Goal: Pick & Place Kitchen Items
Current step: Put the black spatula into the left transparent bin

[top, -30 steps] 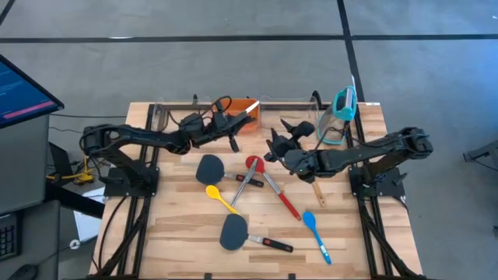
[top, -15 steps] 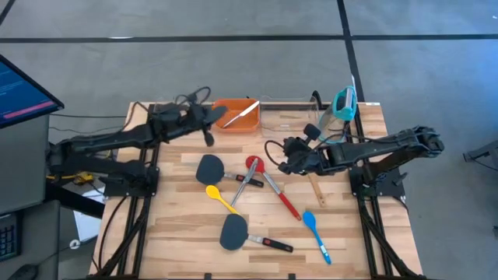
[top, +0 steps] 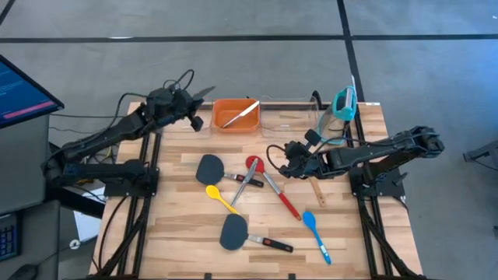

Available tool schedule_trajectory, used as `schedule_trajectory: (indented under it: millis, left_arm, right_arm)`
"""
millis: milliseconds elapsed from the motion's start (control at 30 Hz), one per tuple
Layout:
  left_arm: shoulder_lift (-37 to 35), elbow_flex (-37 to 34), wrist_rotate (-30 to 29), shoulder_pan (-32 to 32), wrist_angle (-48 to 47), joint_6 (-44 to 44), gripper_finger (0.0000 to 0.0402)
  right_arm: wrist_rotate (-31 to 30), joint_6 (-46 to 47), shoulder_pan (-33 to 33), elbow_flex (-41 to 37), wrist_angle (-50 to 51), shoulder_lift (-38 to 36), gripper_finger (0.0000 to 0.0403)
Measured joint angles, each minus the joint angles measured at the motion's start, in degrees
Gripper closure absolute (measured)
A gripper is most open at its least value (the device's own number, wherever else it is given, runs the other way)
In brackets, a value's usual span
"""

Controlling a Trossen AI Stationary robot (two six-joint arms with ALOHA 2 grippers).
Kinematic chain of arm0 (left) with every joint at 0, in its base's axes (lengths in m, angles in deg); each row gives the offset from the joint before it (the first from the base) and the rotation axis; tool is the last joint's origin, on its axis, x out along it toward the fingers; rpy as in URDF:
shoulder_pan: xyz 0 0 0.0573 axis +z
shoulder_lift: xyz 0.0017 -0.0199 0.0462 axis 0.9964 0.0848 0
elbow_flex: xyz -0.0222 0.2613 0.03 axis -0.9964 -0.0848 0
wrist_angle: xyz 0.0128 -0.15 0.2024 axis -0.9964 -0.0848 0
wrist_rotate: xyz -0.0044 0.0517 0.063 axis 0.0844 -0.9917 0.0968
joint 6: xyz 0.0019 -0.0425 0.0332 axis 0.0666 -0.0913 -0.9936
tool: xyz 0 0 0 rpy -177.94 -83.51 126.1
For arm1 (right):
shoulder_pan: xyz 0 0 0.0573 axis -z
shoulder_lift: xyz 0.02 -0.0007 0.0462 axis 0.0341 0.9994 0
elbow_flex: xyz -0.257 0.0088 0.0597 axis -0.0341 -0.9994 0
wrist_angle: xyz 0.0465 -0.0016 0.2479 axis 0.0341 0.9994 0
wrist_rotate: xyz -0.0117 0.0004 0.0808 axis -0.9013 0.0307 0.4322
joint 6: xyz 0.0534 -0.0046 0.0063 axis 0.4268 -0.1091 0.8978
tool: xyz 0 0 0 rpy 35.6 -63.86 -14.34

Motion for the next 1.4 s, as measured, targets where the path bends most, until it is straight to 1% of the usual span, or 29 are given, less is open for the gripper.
schedule_trajectory:
  millis: [167,300,467,667,767,867,1033,1133,1300,1400]
  left_arm:
    - [3.0,4.5,8.2,5.9,-5.8,0.0,0.0401]
    - [7.1,7.8,10.3,10.7,-11.3,-0.2,0.0401]
    - [13.3,10.5,15.2,16.0,-17.9,-1.7,0.0401]
    - [19.9,12.4,15.6,20.2,-24.3,-5.7,0.0401]
    - [22.1,12.7,15.6,22.0,-27.8,-5.9,0.0401]
    - [23.5,12.7,15.6,23.4,-31.0,-8.0,0.0401]
    - [24.1,12.7,15.6,25.4,-34.0,-8.8,0.0401]
    - [24.1,12.7,15.7,26.5,-34.1,-8.8,0.0401]
    - [24.1,12.7,20.2,28.6,-34.4,-8.8,0.0401]
    - [24.1,12.7,21.2,29.4,-34.5,-9.1,0.0401]
  right_arm:
    - [0.6,0.0,0.0,-0.8,-1.3,0.0,0.0402]
    - [1.2,0.0,0.0,-1.6,-2.8,0.0,0.0402]
    - [1.3,-0.1,-0.1,-2.8,-4.2,0.0,0.0402]
    - [1.3,-0.5,-0.1,-3.1,-4.6,0.0,0.0403]
    - [1.3,-0.5,-0.1,-3.1,-4.7,0.0,0.0403]
    - [1.3,-0.5,-0.1,-3.1,-4.8,0.0,0.0403]
    - [1.3,-0.6,-0.1,-3.1,-5.0,0.0,0.0403]
    - [1.3,-0.6,-0.1,-3.1,-5.0,0.0,0.0403]
    - [1.3,-0.7,-0.1,-3.1,-5.0,0.0,0.0403]
    - [1.3,-0.7,-0.1,-3.1,-5.0,0.0,0.0403]
